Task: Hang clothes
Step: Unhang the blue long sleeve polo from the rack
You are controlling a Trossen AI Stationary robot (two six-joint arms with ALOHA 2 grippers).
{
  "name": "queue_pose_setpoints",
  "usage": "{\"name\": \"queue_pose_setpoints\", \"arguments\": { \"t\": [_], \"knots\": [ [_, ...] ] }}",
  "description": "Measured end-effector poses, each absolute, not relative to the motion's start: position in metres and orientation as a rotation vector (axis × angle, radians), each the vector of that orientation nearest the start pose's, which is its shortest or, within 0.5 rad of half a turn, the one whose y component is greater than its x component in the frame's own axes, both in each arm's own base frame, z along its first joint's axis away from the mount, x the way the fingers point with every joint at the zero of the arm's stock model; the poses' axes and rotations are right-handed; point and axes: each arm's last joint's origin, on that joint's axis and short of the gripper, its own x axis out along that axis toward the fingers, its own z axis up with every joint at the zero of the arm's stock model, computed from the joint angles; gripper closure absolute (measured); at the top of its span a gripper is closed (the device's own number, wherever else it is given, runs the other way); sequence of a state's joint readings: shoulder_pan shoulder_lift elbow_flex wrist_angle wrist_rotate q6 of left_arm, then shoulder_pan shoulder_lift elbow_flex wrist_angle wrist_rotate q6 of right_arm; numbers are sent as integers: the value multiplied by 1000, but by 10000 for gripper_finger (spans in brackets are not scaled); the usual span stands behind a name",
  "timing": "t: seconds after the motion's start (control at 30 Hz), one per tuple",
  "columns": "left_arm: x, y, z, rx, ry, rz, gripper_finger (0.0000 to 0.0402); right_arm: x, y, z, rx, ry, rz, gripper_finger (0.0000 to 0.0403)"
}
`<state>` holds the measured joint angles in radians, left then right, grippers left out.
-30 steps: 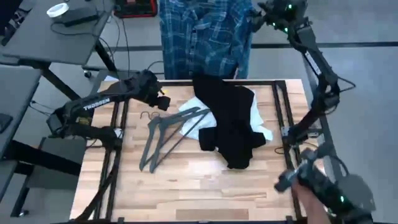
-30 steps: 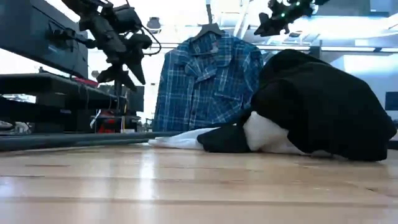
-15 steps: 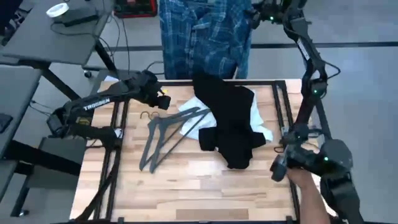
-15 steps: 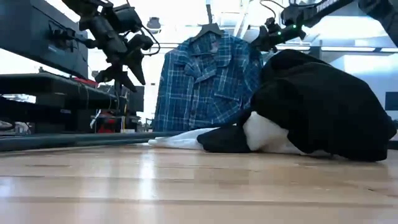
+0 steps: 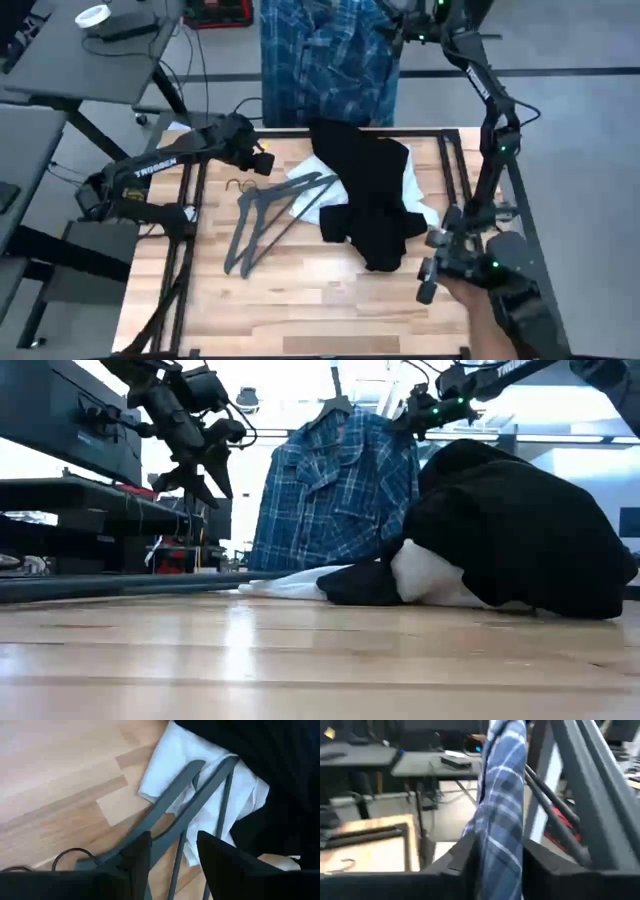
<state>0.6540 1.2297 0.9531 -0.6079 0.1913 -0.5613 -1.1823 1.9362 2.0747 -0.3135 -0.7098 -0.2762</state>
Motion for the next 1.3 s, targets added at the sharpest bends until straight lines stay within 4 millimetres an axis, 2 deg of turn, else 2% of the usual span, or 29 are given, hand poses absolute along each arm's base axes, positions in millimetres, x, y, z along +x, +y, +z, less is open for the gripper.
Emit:
{"name": "queue_pose_setpoints", "arguments": {
  "t": [0.1,0.23,0.4,0.57,0.7,0.9,1.03,1.3],
  "knots": [
    [198,144,269,-879,684,657,259,184,-397,428,-133,169,-466,378],
    [198,145,269,-874,685,654,259,183,-395,435,-138,156,-465,379],
    [198,145,269,-872,687,651,259,177,-386,456,-174,137,-500,379],
    [197,144,270,-867,682,649,259,159,-369,483,-201,120,-532,379],
    [198,145,280,-831,671,633,259,149,-354,496,-210,141,-542,379],
    [203,149,318,-664,590,590,259,138,-321,524,-284,107,-542,380],
    [203,151,350,-527,521,599,259,138,-306,532,-278,107,-532,380],
    [190,149,440,-161,332,731,259,152,-261,548,-289,85,-429,380]
  ]
}}
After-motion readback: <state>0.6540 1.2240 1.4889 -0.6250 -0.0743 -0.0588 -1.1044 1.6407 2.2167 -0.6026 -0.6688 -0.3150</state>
